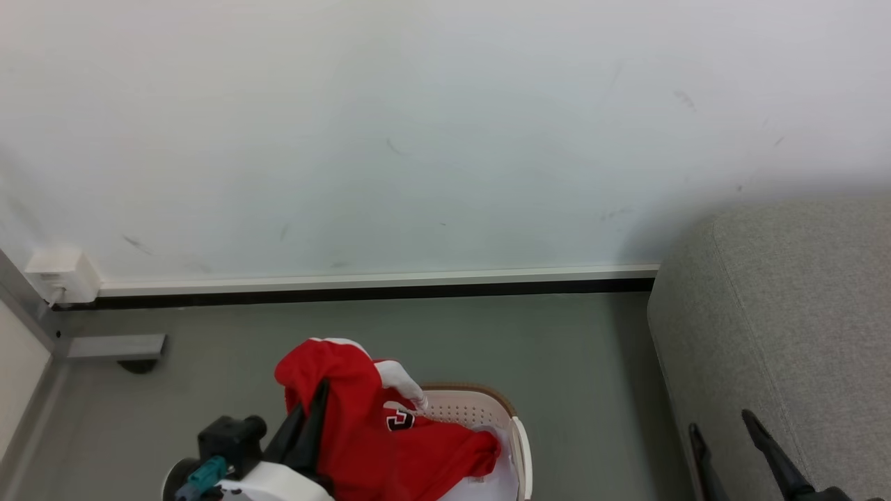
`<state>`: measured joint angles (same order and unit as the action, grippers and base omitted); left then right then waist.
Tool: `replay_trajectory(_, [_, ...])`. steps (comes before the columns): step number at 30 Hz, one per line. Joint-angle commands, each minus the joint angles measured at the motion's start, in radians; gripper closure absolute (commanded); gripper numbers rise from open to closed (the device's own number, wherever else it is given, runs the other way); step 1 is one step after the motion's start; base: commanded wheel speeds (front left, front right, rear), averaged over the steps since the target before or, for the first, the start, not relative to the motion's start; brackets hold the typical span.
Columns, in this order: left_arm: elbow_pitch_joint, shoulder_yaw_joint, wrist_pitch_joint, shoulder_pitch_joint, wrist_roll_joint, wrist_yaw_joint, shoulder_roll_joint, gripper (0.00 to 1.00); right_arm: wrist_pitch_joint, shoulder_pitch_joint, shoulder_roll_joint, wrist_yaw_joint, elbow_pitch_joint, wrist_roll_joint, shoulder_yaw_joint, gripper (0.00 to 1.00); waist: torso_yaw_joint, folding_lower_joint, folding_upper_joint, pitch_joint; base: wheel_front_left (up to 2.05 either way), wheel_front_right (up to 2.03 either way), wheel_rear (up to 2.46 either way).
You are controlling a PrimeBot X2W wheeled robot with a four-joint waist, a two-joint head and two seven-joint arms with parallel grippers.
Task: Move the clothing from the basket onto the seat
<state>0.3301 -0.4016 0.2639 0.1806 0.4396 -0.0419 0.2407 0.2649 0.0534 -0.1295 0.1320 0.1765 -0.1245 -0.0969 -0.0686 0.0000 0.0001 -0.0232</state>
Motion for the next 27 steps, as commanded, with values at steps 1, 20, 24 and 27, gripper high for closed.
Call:
replay_trajectory(1, [-0.011, -0.001, 0.001, 0.009, -0.016, 0.006, -0.001, 1.0, -0.001, -0.005, -0.002, -0.002, -0.007, -0.014, -0.018, 0.0, 0.001, 0.0, -0.0001, 0.001, 0.0, 0.0, 0.0])
replay_trajectory(20, [-0.1, -0.17, -0.031, 0.085, -0.08, 0.1, -0.058, 1.0, -0.001, -0.22, -0.12, -0.002, -0.021, -0.255, -0.436, 0.0, 0.005, 0.0, -0.0001, -0.001, 0.0, 0.0, 0.0])
replay_trajectory(24, [-0.111, -0.216, -0.026, 0.092, -0.089, 0.124, -0.072, 1.0, -0.001, -0.262, -0.144, -0.002, -0.014, -0.323, -0.498, 0.0, 0.008, 0.0, -0.0001, 0.0, 0.0, 0.0, 0.0])
replay_trajectory(27, [-0.114, -0.239, -0.023, 0.097, -0.085, 0.137, -0.076, 1.0, -0.001, -0.28, -0.158, -0.002, -0.006, -0.333, -0.531, 0.0, 0.009, 0.0, -0.0001, 0.001, 0.0, 0.0, 0.0])
